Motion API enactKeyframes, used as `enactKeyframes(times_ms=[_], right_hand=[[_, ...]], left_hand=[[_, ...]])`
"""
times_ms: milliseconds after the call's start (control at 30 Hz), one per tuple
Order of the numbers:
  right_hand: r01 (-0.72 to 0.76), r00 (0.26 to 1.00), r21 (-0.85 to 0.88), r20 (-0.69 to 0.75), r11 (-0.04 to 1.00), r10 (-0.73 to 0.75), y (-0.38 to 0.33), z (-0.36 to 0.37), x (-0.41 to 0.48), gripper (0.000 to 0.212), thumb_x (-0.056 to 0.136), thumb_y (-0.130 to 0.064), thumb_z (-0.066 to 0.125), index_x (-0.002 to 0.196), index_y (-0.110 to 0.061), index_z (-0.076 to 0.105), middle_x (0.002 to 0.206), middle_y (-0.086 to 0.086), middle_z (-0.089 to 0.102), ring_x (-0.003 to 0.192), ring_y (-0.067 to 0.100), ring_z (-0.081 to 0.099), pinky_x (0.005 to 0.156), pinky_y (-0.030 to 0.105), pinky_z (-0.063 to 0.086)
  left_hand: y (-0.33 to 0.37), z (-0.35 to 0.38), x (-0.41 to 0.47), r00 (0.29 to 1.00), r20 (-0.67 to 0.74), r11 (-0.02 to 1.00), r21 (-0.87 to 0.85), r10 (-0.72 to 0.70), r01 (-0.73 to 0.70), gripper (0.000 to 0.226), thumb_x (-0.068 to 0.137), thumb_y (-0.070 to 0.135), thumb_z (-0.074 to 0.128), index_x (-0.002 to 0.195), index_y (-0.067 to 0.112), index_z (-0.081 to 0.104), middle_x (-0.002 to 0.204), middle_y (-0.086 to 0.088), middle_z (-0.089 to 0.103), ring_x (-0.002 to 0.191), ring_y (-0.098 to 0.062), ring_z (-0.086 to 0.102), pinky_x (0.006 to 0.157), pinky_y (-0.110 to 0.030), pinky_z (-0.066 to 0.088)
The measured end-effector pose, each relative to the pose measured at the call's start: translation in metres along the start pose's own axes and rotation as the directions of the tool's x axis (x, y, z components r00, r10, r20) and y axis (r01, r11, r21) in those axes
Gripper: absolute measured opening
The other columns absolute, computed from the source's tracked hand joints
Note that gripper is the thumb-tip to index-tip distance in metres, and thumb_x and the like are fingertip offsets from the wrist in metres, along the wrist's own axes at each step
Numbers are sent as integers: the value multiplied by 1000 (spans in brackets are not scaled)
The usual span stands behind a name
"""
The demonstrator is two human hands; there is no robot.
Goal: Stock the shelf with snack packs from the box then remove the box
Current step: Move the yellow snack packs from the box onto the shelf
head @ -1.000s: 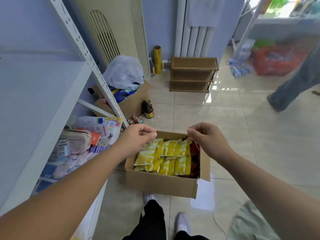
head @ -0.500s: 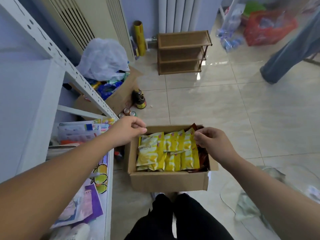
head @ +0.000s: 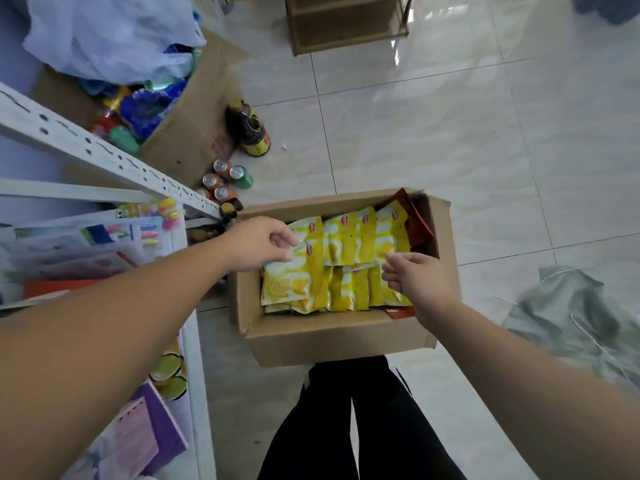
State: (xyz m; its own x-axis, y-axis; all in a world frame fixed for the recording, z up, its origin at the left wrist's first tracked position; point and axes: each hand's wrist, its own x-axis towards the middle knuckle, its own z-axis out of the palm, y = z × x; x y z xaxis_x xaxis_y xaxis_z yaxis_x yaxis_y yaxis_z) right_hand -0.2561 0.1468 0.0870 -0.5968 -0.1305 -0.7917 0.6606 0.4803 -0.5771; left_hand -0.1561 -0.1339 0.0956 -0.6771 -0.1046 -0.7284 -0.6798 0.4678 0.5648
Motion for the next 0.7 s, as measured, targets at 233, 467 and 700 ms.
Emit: enactKeyframes(times_ms=[233, 467, 700], right_hand=[[-88, 991, -33, -104, 996, 84, 55, 10, 79, 16, 96, -30, 67, 85, -18, 70, 100, 14, 74, 93, 23, 70, 95, 45, 57], [-110, 980, -16, -170, 994, 106, 88, 44, 148, 44, 90, -38, 72, 122, -7, 69, 121, 9, 70, 117, 25, 64, 106, 45, 49], [-159, 948, -84, -291, 984, 129, 107, 66, 186, 50, 95, -34, 68, 123, 7, 63, 120, 23, 67, 109, 35, 64, 91, 48, 53]], left_hand=[[-47, 38, 103, 998, 42, 997, 72, -40, 37, 22, 83, 19, 81, 102, 21, 73, 101, 3, 72, 87, -6, 68, 74, -18, 51], [-81, 61, 185, 999, 50, 980, 201, -17, 7, 23, 83, 27, 81, 104, 27, 73, 104, 12, 67, 93, -9, 63, 82, -26, 48], [-131, 91, 239, 993, 105, 945, 326, -44, 8, 71, 79, 35, 82, 143, 25, 52, 146, 3, 53, 137, -19, 45, 112, -33, 37]])
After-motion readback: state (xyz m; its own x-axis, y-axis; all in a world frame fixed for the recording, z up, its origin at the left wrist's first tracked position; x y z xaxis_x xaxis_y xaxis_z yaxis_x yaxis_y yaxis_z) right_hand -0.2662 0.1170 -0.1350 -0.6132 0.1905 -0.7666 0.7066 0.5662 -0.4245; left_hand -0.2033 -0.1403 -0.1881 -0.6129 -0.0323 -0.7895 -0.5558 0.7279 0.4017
